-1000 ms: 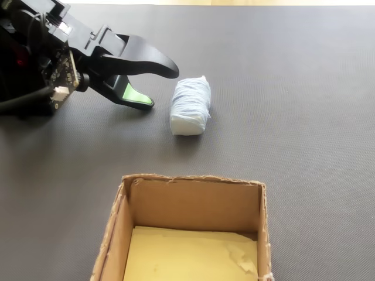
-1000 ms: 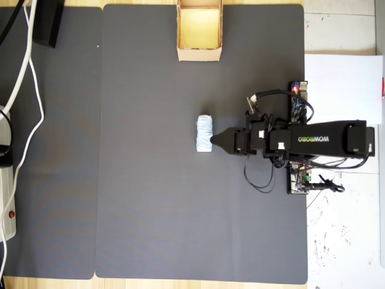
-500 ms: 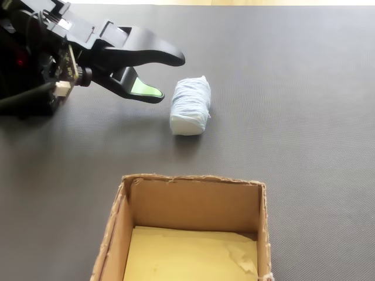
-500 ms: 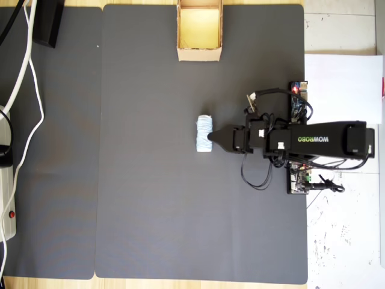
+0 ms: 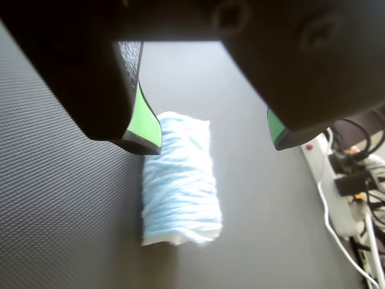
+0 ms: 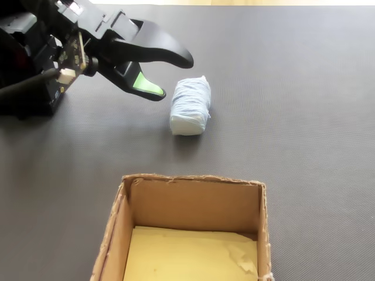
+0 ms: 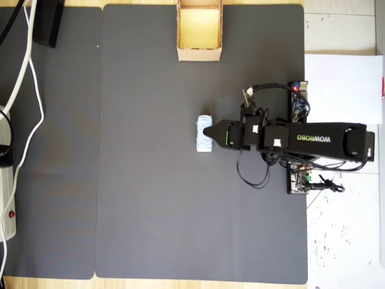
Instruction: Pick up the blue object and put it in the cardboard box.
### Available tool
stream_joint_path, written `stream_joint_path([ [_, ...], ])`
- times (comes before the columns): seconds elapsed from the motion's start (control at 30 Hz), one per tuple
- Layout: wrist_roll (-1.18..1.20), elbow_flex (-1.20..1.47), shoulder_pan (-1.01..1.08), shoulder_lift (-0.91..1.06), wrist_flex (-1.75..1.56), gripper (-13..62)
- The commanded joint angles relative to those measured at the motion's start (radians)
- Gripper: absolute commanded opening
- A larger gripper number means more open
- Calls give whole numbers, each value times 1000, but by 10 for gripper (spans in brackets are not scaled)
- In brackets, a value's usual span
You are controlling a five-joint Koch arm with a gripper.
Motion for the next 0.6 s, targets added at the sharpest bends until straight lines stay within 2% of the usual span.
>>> stream_joint_path([
  [0.0, 29, -112, 2, -3, 54, 332],
  [0.23, 40, -273, 21, -178, 341, 333],
  [0.57, 58, -417, 25, -357, 411, 333],
])
